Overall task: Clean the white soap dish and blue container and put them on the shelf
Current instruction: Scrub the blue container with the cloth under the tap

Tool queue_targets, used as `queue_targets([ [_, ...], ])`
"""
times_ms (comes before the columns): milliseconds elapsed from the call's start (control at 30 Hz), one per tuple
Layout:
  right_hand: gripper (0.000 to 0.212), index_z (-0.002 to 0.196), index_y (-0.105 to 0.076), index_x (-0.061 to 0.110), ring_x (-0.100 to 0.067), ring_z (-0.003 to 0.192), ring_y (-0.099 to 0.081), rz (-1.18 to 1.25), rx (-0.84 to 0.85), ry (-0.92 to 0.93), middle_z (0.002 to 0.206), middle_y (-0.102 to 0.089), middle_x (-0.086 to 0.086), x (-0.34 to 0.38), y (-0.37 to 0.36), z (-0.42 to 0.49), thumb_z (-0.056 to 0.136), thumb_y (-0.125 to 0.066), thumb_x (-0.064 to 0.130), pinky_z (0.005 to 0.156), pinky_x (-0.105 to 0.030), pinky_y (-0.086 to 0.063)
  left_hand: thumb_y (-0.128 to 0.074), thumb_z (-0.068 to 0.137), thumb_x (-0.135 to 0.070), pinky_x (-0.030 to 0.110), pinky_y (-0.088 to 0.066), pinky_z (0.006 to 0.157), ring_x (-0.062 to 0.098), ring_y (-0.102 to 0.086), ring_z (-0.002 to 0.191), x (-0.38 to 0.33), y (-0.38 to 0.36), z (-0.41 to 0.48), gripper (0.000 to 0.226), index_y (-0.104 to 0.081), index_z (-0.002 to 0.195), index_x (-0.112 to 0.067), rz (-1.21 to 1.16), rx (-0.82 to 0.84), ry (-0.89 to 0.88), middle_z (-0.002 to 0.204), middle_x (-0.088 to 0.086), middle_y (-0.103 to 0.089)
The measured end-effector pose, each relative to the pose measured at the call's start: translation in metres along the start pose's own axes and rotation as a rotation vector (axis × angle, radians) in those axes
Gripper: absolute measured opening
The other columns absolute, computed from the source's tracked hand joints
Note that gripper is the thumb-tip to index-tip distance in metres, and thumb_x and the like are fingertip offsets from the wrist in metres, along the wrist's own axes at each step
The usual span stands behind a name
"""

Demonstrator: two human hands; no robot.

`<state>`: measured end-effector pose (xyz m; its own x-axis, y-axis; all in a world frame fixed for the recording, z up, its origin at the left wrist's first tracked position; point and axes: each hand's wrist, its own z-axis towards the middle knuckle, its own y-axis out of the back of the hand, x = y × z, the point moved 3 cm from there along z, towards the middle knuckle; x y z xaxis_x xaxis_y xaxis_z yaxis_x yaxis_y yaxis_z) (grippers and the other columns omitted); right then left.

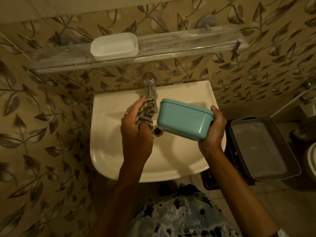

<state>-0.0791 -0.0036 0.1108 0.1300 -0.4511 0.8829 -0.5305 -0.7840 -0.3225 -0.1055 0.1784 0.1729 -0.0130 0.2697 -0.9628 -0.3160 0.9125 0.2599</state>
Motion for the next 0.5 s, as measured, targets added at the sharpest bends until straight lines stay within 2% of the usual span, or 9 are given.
queue_targets([
  [133,0.039,0.056,-0.048,0.017,-0.016,0.052,-0.056,-0.09,-0.007,0.065,0.051,-0.056,0.003,0.0,-0.008,-0.001,0.091,-0.047,0.035,0.053,-0.027,-0.044,-0.037,0.077,-0.013,0.046,-0.043,0.102,0.017,-0.043,0.126,-0.005,-0.01,-0.002,0.061,-0.047,0.136,-0.025,0.25,-0.021,-0.167,0.138,0.0,-0.05],
  [200,0.042,0.057,-0.049,0.016,-0.014,0.05,-0.057,-0.102,-0.019,0.068,0.048,-0.057,0.006,0.0,-0.012,-0.001,0.097,-0.045,0.029,0.054,-0.027,-0.044,-0.035,0.076,-0.015,0.04,-0.033,0.102,0.018,-0.036,0.128,-0.011,-0.024,-0.012,0.065,-0.041,0.14,-0.029,0.421,0.003,-0.215,0.145,-0.002,-0.044],
  [267,0.044,0.057,-0.049,0.015,-0.013,0.048,-0.057,-0.138,-0.044,0.092,0.048,-0.057,0.005,0.002,-0.014,-0.001,0.099,-0.044,0.027,0.052,-0.027,-0.044,-0.033,0.074,-0.015,0.031,-0.021,0.096,0.018,-0.031,0.13,-0.017,-0.039,-0.026,0.07,-0.038,0.142,-0.03,0.546,0.053,-0.274,0.15,-0.005,-0.037],
  [367,0.045,0.058,-0.049,0.016,-0.001,0.046,-0.056,-0.228,-0.046,0.218,0.051,-0.053,0.005,0.008,-0.015,-0.005,0.102,-0.04,0.019,0.049,-0.02,-0.045,-0.028,0.076,-0.025,0.04,-0.028,0.093,0.024,-0.034,0.129,-0.026,-0.058,-0.046,0.066,-0.042,0.14,-0.027,0.637,0.159,-0.354,0.149,-0.001,-0.039],
  [433,0.042,0.063,-0.049,0.018,0.005,0.049,-0.055,-0.222,0.081,0.248,0.056,-0.053,0.008,0.002,-0.012,-0.005,0.103,-0.037,0.013,0.053,-0.01,-0.044,-0.026,0.08,-0.028,0.05,-0.03,0.1,0.029,-0.037,0.13,-0.03,-0.066,-0.059,0.06,-0.048,0.136,-0.027,0.711,0.236,-0.435,0.144,0.001,-0.044],
  [467,0.036,0.069,-0.053,0.02,0.004,0.058,-0.057,-0.169,0.183,0.214,0.063,-0.057,0.008,-0.003,-0.009,-0.005,0.102,-0.039,0.025,0.061,-0.012,-0.046,-0.026,0.08,-0.028,0.053,-0.028,0.103,0.029,-0.035,0.132,-0.031,-0.07,-0.063,0.059,-0.049,0.135,-0.029,0.743,0.274,-0.469,0.144,0.0,-0.044],
  [500,0.029,0.08,-0.056,0.024,-0.002,0.075,-0.06,-0.187,0.197,0.195,0.078,-0.061,0.005,-0.007,-0.005,-0.005,0.095,-0.046,0.048,0.073,-0.018,-0.049,-0.027,0.08,-0.028,0.053,-0.027,0.104,0.029,-0.034,0.133,-0.03,-0.073,-0.063,0.059,-0.049,0.135,-0.03,0.754,0.294,-0.488,0.144,0.0,-0.044],
])
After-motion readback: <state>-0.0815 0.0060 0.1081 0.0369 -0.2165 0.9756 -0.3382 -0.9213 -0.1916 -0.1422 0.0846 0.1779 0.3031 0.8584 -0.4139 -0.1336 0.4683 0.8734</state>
